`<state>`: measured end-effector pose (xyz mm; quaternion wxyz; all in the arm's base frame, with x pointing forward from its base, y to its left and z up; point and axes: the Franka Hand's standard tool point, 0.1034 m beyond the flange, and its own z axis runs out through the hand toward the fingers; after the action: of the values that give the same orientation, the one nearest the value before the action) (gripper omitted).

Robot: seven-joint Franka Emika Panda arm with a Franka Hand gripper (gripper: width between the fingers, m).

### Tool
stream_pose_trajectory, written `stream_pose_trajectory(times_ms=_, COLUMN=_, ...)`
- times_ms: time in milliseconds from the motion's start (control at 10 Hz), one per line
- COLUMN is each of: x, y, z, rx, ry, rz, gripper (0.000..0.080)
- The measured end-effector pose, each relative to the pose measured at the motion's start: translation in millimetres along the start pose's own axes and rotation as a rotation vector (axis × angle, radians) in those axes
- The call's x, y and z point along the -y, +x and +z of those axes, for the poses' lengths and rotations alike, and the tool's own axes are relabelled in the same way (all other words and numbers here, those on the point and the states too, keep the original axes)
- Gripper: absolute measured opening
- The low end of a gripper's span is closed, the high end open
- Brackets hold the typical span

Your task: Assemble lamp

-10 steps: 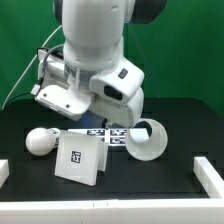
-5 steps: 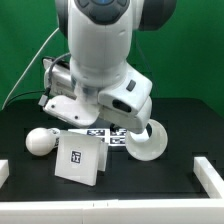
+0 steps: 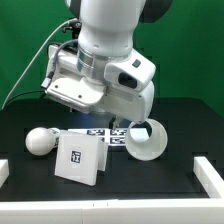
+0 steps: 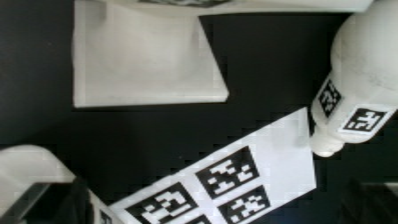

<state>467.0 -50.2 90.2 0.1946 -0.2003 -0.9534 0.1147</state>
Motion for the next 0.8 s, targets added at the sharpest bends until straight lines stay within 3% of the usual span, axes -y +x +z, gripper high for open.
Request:
stream_pose_trajectory(times_ms=400, x=-15.1, y=-10.2, z=-2.9, rx=0.073, ry=-0.002, rz=0.057, gripper=0.0698)
stream_pose_trajectory(times_ms=800, x=-29.7, y=-12.2, z=-3.5, rx=0.337, ry=-0.048, rz=0.046, gripper=0.0698)
